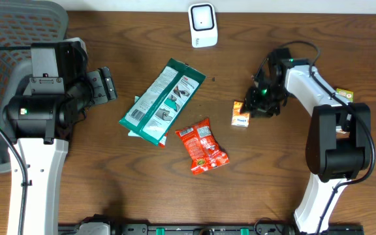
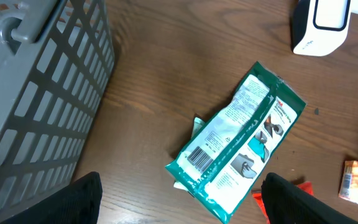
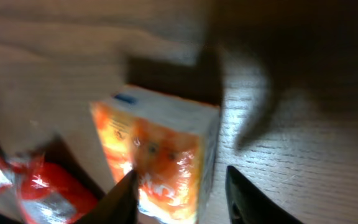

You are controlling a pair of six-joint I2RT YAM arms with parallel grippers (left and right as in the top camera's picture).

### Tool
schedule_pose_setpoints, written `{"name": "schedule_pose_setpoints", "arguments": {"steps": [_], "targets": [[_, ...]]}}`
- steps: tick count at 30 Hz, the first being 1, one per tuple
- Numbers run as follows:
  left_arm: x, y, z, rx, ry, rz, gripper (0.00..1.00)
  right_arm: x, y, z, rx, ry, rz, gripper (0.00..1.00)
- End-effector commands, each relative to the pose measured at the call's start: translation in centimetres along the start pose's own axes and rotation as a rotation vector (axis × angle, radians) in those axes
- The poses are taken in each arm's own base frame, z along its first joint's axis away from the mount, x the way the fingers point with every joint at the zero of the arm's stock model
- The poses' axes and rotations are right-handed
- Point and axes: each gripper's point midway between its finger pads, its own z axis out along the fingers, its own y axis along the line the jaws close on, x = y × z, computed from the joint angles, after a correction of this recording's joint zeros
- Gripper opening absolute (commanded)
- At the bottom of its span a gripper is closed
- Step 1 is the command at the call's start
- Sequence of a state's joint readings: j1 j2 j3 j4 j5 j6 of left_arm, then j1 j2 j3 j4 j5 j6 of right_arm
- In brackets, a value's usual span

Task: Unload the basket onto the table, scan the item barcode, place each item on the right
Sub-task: 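Grasp the orange carton with the right gripper and lift it, then carry the orange carton up to the white scanner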

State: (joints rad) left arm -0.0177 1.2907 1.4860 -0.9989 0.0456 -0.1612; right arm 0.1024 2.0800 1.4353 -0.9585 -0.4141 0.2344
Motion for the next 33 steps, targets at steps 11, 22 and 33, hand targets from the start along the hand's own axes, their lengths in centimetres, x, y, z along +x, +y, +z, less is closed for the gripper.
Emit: {"name": "schedule_pose_setpoints", "arguments": {"steps": [11, 22, 33], "targets": [[-0.5, 0.0, -0.4, -0.005, -0.015, -0.009, 0.83, -0.7, 1.0, -0.6, -0.029, -0.066, -0.054, 0.05], [-0.5, 0.0, -0.4, -0.005, -0.015, -0.009, 0.83, -1.2, 4.3, -8.6, -0.033, -0.287, -0.146, 0.01], [-0.5, 0.0, -0.4, -0.005, -0.015, -0.009, 0.83, -2.9, 9.8, -25.4, 0.170, -0.546, -0.151, 0.01]]}}
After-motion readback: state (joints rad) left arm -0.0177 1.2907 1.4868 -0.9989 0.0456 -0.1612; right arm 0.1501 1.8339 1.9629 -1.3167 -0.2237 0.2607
